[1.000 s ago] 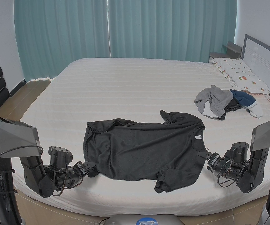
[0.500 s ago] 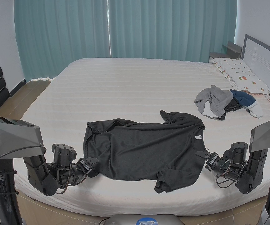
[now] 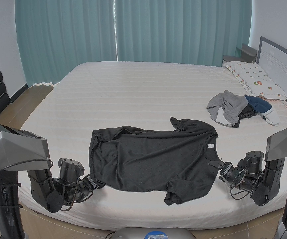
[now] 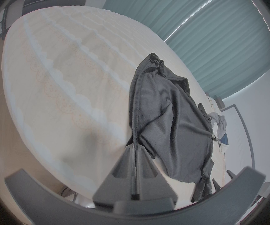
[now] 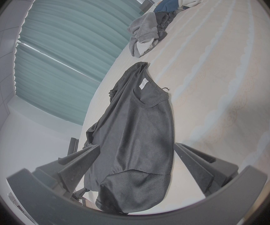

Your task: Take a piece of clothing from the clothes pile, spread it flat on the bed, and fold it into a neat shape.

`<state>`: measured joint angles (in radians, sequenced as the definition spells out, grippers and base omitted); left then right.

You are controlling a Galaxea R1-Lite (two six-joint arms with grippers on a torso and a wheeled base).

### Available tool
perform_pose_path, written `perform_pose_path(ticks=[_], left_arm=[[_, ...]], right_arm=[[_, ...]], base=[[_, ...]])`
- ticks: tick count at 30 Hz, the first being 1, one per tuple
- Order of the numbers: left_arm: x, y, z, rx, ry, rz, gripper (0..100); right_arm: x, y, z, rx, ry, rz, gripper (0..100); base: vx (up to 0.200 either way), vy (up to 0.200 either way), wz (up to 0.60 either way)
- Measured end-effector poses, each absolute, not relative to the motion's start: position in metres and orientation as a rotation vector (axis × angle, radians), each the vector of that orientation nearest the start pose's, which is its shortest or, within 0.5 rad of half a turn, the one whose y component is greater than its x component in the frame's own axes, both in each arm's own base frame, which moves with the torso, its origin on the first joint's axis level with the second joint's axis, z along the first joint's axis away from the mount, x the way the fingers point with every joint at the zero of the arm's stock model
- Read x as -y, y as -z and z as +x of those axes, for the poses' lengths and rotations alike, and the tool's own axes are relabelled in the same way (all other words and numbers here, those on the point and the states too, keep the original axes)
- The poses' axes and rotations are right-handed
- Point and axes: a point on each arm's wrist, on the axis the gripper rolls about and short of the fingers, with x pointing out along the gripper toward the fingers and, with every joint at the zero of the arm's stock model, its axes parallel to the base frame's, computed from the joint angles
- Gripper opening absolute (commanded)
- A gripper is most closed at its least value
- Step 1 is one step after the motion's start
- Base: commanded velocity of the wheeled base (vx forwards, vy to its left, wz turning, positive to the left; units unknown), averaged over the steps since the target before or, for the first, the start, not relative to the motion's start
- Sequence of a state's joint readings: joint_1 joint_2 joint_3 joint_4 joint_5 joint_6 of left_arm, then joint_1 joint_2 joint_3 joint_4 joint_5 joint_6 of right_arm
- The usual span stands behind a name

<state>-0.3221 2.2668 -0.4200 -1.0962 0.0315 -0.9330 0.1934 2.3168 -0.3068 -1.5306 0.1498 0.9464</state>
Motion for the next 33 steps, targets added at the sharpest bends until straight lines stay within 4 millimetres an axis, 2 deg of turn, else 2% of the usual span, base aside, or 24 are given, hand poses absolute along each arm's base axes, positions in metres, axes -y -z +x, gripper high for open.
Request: perform_pose_path(ticks=[9,16,25,33], left_arm=[[0.084,0.021,0.276,-0.783,-0.088,-0.713,0],[0.062,0.003,0.273,-0.731,-0.085,-0.613,0],[0.036,-0.003,0.265,-0.75,-0.143,-0.503,0],[0.019,-0.01,0.267,-0.719,-0.2,-0.457,0]], right_arm=[[-0.059,0.017,0.282,-0.601,-0.079,0.904,100],[-0.06,0.019,0.282,-0.607,-0.076,0.897,100],[-0.063,0.024,0.283,-0.592,-0.024,0.85,100],[-0.068,0.032,0.285,-0.587,-0.008,0.804,100]], base=[[0.0,0.0,0.0],[0.0,0.0,0.0],[0.0,0.0,0.0],[0.0,0.0,0.0]])
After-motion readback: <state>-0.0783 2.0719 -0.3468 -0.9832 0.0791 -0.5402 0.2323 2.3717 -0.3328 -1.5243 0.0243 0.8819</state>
